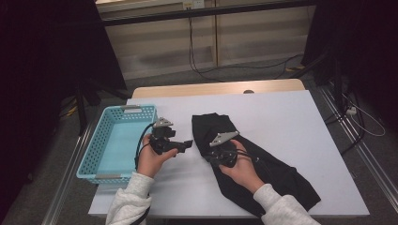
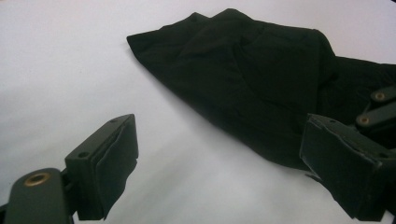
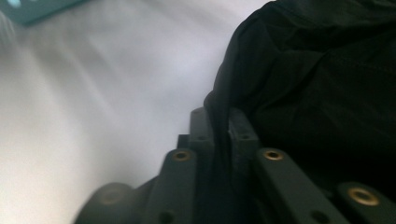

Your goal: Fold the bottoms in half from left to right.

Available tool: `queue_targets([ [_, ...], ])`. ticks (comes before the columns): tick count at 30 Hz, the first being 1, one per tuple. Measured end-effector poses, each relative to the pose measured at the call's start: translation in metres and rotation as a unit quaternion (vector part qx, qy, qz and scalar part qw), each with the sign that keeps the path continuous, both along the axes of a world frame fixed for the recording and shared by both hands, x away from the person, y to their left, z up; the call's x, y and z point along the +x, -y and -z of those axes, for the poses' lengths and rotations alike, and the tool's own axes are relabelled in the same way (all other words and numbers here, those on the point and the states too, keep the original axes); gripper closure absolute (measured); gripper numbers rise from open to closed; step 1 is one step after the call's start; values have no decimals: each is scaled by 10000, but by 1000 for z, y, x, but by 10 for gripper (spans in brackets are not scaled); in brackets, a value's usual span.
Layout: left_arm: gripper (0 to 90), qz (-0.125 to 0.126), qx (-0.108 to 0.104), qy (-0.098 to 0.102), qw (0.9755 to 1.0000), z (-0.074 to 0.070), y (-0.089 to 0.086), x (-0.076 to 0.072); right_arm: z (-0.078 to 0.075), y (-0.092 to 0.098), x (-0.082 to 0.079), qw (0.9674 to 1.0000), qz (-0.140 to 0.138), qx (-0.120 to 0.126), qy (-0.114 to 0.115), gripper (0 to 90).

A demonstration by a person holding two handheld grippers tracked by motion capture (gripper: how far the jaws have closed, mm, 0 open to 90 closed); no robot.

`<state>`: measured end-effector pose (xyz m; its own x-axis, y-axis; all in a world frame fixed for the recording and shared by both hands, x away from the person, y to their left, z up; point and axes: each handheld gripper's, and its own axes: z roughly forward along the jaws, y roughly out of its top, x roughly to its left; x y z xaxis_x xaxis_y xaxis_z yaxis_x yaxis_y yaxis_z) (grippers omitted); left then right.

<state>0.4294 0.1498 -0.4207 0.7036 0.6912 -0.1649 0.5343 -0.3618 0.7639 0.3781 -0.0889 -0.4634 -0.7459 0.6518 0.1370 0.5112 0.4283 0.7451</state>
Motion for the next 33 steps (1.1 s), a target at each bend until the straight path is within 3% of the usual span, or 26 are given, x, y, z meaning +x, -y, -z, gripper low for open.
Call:
queue_targets([
  [9,114,-76,-45,-29,10000,1,-1,2,-24,34,-4,9992,335,198,1,439],
  [12,114,-103,-36,-50,9999,3,0,3,-32,52,-10,9986,470,231,30,391],
  [20,116,-36,48,-102,9999,11,9,10,-33,101,-30,9953,940,202,98,351],
  [26,125,-141,31,-140,9998,18,18,18,-31,125,-42,9926,1209,64,100,333],
  [31,135,-143,199,-1,9997,20,29,26,-30,143,-52,9890,1478,-14,94,325],
  [33,141,-147,177,25,9997,21,36,29,-30,150,-56,9877,1562,-41,112,323],
])
